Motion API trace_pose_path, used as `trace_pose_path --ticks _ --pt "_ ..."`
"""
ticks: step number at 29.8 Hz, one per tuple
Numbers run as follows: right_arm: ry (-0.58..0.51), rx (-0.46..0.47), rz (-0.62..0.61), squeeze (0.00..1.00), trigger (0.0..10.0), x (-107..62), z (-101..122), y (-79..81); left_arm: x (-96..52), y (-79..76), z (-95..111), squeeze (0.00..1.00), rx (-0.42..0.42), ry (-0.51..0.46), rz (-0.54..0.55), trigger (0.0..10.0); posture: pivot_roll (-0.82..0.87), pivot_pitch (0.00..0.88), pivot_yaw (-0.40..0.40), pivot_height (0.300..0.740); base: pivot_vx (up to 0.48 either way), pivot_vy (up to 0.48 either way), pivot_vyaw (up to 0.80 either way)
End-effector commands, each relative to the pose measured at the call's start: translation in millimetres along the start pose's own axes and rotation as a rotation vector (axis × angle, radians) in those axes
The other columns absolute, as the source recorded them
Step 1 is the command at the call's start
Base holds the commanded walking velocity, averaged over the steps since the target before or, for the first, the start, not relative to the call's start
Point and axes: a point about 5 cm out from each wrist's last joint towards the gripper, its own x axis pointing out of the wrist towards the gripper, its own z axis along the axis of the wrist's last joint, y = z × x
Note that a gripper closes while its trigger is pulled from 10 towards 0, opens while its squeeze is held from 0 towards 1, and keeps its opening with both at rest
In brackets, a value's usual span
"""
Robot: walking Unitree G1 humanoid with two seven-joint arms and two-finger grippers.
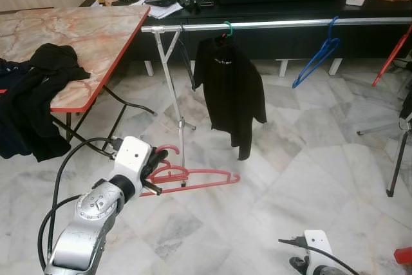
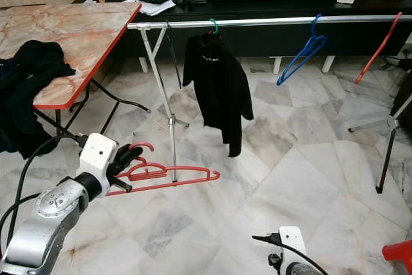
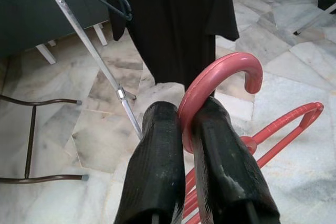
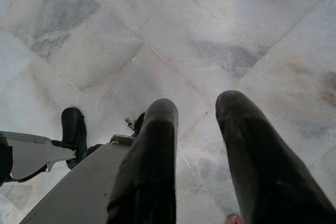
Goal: Hang hanger
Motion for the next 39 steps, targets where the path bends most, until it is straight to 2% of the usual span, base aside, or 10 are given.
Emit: trace_pose_path --ticks 1,11,12,13,21,22,33,39 --pt "0.015 0.002 0.01 0.0 0.0 0.6 -6 4.3 -0.4 -1.6 7 0.0 0.011 -0.023 -0.015 10.0 -0.07 0.029 0.047 0.74 0.0 0.0 0.0" --pt "0.028 -0.005 0.02 0.0 0.0 2.2 -11 13.7 -0.1 -2.8 7 0.0 0.013 -0.024 -0.028 10.0 -0.07 0.022 0.049 0.74 0.0 0.0 0.0" --pt "0.032 -0.01 0.023 0.0 4.7 2.5 -12 15.4 -0.1 -3.2 7 0.0 0.013 -0.024 -0.032 10.0 -0.07 0.022 0.05 0.74 0.0 0.0 0.0" --pt "0.039 -0.017 0.021 0.0 10.0 2.6 -12 15.7 0.0 -3.7 7 0.0 0.014 -0.024 -0.035 10.0 -0.07 0.023 0.05 0.74 0.0 0.0 0.0" --pt "0.042 -0.009 0.003 0.0 10.0 0.6 -12 5.5 0.7 -5.5 7 0.0 0.014 -0.023 -0.043 10.0 -0.07 0.027 0.051 0.74 0.0 0.0 0.0" --pt "0.04 0.001 0.007 1.0 10.0 0.0 -12 3.0 0.5 -5.7 7 0.0 0.014 -0.022 -0.045 10.0 -0.07 0.033 0.051 0.74 0.0 0.0 0.0" --pt "0.037 0.01 0.001 1.0 10.0 -1.1 -9 -2.8 -0.2 -6.3 7 0.0 0.019 -0.016 -0.054 10.0 -0.07 0.043 0.052 0.74 0.0 0.0 0.0" --pt "0.002 -0.024 0.014 1.0 10.0 0.7 10 1.3 -0.4 -7.4 6 0.0 0.027 -0.008 -0.071 10.0 -0.07 0.048 0.053 0.74 0.0 0.0 0.0"
